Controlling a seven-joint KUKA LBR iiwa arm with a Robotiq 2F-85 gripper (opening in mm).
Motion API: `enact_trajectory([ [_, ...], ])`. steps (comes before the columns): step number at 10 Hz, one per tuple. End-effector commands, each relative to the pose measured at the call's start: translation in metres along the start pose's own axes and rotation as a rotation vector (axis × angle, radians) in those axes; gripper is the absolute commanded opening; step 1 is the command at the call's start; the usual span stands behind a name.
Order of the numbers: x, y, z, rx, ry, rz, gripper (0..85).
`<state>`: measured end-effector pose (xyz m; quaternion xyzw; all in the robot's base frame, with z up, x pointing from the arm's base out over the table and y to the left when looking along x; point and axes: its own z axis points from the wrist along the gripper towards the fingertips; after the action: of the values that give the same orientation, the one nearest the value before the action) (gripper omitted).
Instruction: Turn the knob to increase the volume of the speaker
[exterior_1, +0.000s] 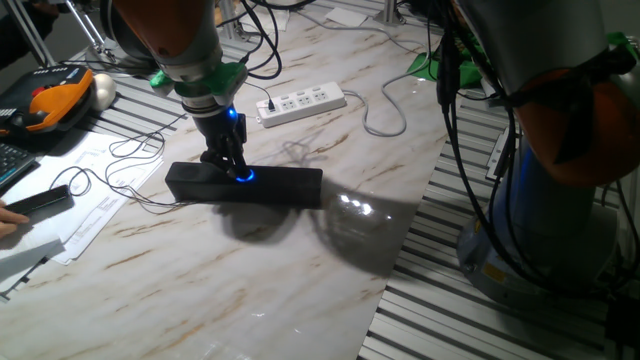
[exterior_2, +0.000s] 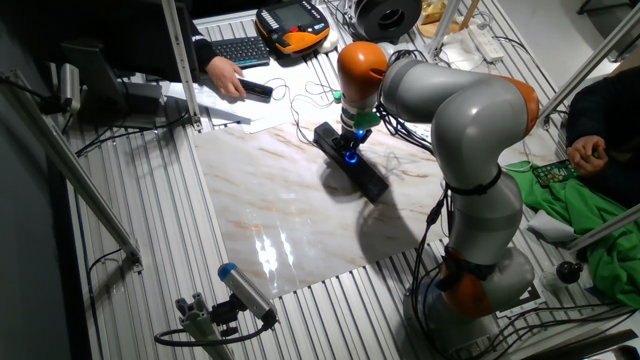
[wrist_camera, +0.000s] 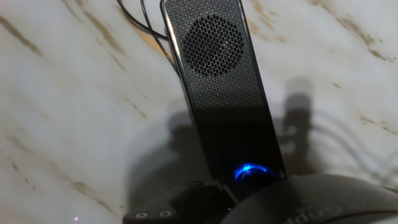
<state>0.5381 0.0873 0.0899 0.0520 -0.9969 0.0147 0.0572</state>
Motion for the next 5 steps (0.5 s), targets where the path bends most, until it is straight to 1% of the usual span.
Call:
enact_trajectory([
  [1, -0.0001, 0.0001, 0.0, 0.0, -0.001, 0.0, 34.0],
  [5, 0.0, 0.0, 0.0, 0.001, 0.002, 0.0, 34.0],
])
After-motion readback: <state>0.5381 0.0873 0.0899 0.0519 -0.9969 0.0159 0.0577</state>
